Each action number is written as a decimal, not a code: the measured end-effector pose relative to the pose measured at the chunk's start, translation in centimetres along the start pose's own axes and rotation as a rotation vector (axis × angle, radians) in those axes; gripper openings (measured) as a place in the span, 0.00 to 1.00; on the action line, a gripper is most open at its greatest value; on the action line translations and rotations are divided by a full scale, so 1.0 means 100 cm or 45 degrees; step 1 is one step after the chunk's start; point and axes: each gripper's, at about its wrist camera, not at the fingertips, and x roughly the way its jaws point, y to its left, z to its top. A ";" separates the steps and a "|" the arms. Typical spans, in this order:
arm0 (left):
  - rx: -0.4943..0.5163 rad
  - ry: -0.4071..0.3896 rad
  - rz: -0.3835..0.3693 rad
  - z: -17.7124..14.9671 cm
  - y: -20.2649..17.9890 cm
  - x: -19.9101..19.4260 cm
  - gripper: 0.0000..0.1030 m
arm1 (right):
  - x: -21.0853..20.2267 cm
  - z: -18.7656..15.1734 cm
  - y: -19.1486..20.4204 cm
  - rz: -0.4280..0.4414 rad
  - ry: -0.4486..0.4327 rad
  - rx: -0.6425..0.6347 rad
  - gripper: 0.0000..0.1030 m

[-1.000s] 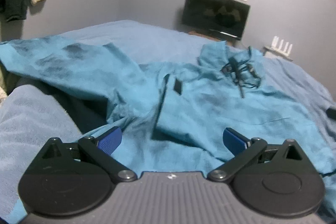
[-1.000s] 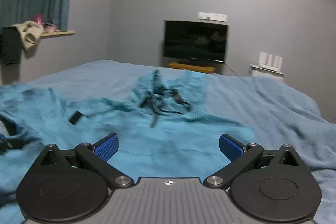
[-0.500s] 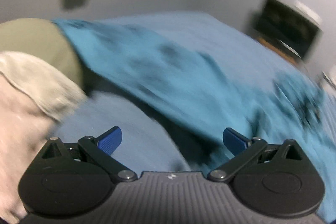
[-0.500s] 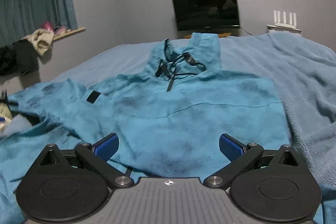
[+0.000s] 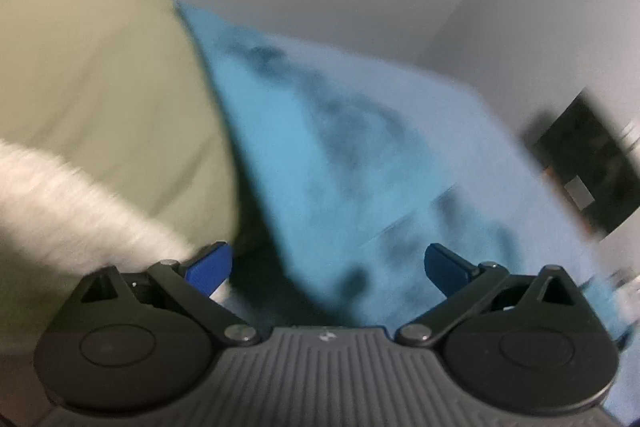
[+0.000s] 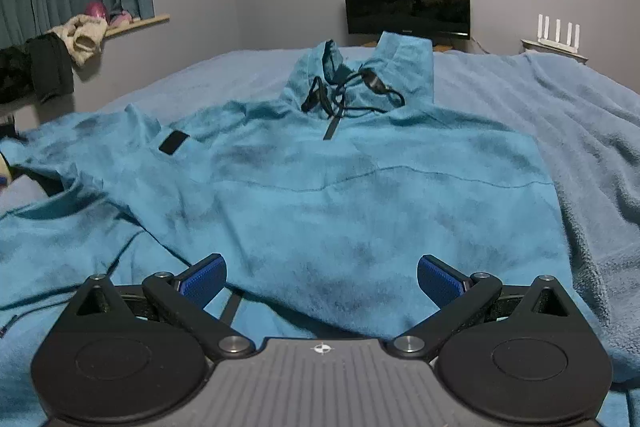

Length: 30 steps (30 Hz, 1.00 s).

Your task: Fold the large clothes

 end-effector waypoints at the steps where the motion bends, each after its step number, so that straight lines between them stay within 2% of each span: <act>1: -0.010 -0.029 -0.032 0.004 -0.001 0.000 1.00 | 0.002 -0.001 0.000 -0.004 0.008 -0.005 1.00; 6: 0.031 -0.064 0.053 0.015 -0.012 0.012 1.00 | 0.014 -0.003 0.002 0.000 0.039 -0.026 1.00; 10: 0.004 -0.208 0.114 0.002 -0.007 0.017 1.00 | 0.023 -0.005 0.007 0.018 0.057 -0.054 1.00; 14: 0.176 -0.168 0.281 -0.007 -0.026 0.038 1.00 | 0.028 -0.008 0.010 0.032 0.067 -0.091 1.00; 16: 0.207 -0.157 0.291 -0.008 -0.030 0.040 1.00 | 0.029 -0.008 0.009 0.037 0.065 -0.096 1.00; 17: 0.174 -0.173 0.270 -0.007 -0.029 0.037 0.95 | 0.029 -0.008 0.009 0.041 0.063 -0.092 1.00; 19: 0.088 -0.201 0.209 -0.004 -0.024 0.034 0.49 | 0.029 -0.007 0.007 0.046 0.057 -0.079 1.00; 20: 0.039 -0.176 0.176 0.000 -0.020 0.034 0.18 | 0.028 -0.007 0.007 0.049 0.051 -0.073 1.00; 21: 0.001 -0.166 0.164 0.003 -0.017 0.030 0.07 | 0.027 -0.006 0.006 0.051 0.043 -0.069 1.00; 24: 0.011 -0.213 0.096 0.010 -0.015 0.013 0.01 | 0.024 -0.005 0.006 0.056 0.019 -0.061 1.00; 27: 0.118 -0.297 0.085 0.009 -0.030 -0.009 0.00 | 0.020 -0.004 0.003 0.045 -0.008 -0.045 1.00; 30: 0.282 -0.387 0.045 0.001 -0.064 -0.031 0.00 | 0.017 -0.002 -0.002 0.001 -0.030 -0.021 1.00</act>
